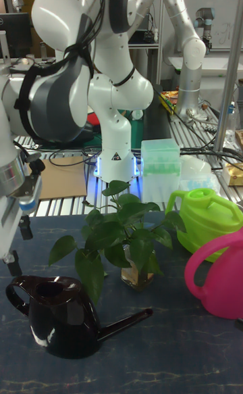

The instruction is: Water the plant

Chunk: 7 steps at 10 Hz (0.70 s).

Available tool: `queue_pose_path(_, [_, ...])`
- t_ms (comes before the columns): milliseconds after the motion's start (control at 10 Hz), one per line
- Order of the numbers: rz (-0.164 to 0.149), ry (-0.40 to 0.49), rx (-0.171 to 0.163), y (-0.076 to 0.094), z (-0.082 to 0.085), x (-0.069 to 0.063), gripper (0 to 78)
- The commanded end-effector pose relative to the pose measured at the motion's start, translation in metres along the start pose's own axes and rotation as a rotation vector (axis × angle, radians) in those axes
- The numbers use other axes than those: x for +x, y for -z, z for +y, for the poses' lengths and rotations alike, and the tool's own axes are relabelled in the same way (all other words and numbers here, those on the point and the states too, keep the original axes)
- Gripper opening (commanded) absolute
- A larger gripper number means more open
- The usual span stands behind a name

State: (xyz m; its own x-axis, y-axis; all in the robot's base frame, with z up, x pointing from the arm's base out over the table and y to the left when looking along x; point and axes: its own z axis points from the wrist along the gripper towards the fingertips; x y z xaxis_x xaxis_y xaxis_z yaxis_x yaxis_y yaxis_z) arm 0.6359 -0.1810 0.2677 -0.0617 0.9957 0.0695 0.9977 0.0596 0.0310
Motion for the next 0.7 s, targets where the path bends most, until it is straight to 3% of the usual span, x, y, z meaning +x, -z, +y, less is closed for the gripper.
queue_pose_path(100, [0.000, -0.008, -0.017, -0.012, 0.002, 0.000, 77.4])
queue_pose_path(700, [-0.001, -0.007, -0.052, -0.044, 0.004, -0.003, 77.4])
